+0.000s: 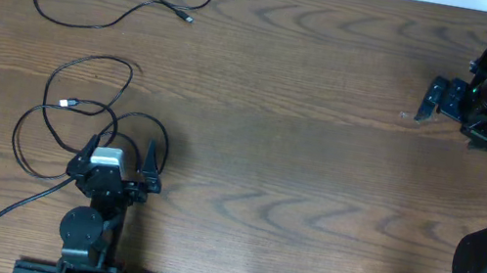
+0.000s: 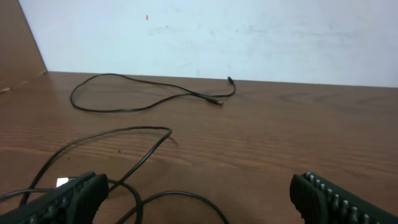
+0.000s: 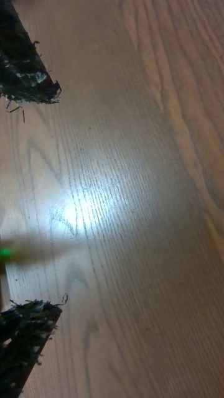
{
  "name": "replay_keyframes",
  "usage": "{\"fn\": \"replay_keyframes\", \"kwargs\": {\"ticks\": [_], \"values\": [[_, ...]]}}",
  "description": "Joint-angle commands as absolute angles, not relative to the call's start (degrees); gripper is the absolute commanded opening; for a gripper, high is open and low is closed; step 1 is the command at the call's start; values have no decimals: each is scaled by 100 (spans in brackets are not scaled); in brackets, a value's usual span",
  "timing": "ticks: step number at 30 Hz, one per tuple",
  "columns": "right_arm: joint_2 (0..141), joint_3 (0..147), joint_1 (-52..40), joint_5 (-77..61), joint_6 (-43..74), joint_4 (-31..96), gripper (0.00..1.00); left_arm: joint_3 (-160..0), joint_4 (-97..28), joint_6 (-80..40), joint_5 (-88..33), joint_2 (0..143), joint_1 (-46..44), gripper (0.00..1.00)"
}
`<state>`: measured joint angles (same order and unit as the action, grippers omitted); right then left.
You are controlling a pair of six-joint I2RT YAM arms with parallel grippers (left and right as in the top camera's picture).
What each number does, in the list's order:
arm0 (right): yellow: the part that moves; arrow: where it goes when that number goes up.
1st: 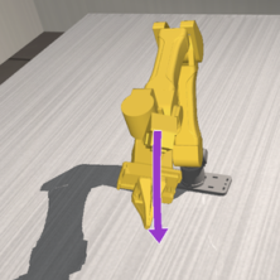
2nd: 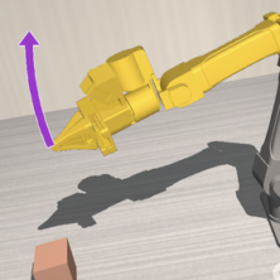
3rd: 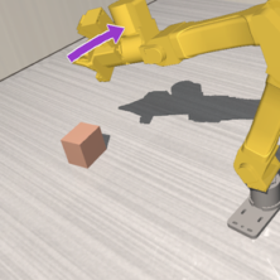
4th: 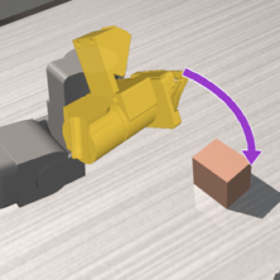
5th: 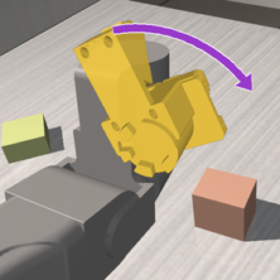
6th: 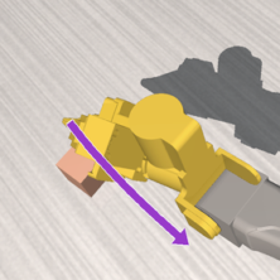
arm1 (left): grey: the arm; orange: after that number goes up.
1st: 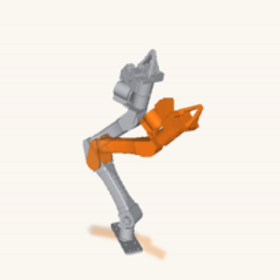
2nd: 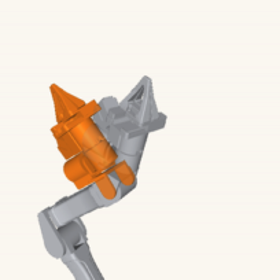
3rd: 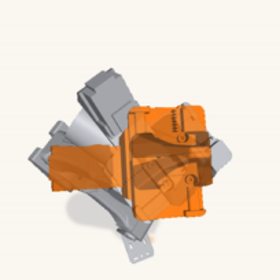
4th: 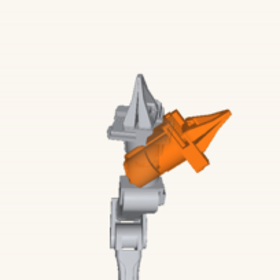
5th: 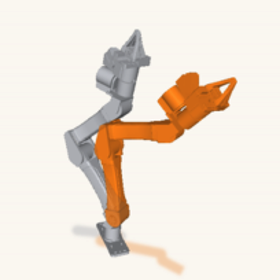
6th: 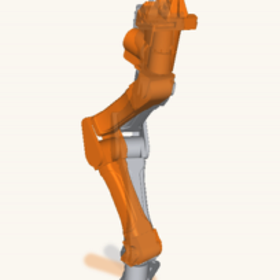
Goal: Untangle cables
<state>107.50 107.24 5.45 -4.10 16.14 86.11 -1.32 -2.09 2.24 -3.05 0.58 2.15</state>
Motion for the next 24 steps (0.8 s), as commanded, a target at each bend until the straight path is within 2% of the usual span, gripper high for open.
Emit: {"fn": "replay_keyframes", "kwargs": {"ticks": [1,24], "values": [[10639,10779,526,-401,1691,8615,99,-23,-421,447,-231,5,239,99],[10639,10779,526,-401,1691,8615,99,-23,-425,-137,-231,5,148,98]]}}
